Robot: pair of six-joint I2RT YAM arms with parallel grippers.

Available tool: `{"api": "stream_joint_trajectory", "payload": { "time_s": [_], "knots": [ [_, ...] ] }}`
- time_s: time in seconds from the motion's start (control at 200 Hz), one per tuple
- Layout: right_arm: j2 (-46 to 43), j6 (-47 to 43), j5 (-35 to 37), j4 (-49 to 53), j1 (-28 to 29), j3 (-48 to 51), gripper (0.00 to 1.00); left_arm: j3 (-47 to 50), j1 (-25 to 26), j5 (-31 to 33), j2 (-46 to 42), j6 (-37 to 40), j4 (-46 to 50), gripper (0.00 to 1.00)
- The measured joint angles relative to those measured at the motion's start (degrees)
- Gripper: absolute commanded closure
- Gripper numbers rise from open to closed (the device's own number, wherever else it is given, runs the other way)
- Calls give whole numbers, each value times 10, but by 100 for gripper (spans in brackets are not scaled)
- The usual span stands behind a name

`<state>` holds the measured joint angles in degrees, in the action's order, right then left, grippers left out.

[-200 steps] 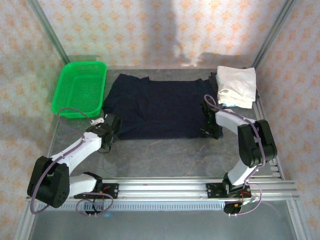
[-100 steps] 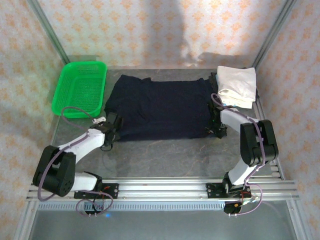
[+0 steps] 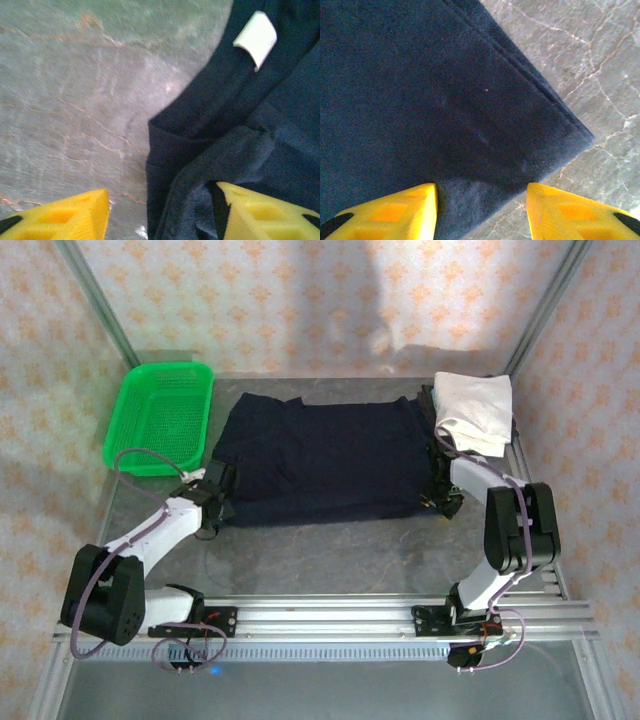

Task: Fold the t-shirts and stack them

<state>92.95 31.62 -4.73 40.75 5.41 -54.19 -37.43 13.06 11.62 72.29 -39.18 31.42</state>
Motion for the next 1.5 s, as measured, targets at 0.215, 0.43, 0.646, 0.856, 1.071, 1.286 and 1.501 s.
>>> {"api": "stream_joint_trajectory", "payload": {
  "time_s": [0.215,0.43,0.646,0.856,1.071,1.286,1.501],
  "knots": [
    [-22,-7,9,15,-1,0,49,80,0,-56,-38,-41,-26,41],
    [-5,-9,13,18,-7,-10,49,110,0,-76,-54,-79,-78,82],
    [-4,-15,13,19,-38,-10,49,96,1,-63,-67,-57,-66,100],
    [-11,-21,4,18,-71,-10,49,64,0,-24,-179,17,-18,64],
    [-23,-28,-9,19,-70,-6,49,64,-1,-5,-192,32,24,54],
    [-100,-27,-10,23,-56,3,51,40,-1,-7,-204,31,54,50],
    [-88,-17,-36,-14,10,3,56,-37,21,-75,-50,21,-30,50]
  ]
}}
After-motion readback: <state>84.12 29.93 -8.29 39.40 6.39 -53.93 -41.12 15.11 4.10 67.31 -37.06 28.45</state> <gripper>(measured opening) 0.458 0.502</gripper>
